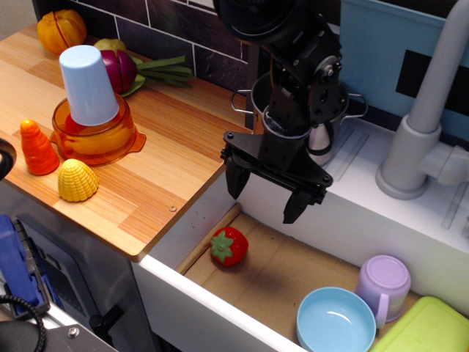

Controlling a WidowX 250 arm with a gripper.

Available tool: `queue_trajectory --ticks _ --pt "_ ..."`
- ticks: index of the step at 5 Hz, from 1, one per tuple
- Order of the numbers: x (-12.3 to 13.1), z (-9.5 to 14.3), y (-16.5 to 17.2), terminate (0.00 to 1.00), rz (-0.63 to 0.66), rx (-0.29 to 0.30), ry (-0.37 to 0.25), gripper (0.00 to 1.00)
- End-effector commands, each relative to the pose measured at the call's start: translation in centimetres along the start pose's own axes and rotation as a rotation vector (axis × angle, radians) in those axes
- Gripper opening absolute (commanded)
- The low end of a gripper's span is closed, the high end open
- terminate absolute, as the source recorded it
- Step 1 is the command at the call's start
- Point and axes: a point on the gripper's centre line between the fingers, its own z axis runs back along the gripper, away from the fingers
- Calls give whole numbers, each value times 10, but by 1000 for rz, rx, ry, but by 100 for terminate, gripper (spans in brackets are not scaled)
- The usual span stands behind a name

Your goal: Put strawberry in pot

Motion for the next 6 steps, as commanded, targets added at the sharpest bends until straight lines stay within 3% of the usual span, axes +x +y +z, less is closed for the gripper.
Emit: queue_trajectory --ticks 1,2,3,6 --pt "0 0 0 0 0 0 0 100" --pt "-1 -6 -5 0 -77 80 -22 100" --pt "-1 -15 -5 0 -105 103 -47 100" --pt "-4 -45 1 0 -141 73 -91 100"
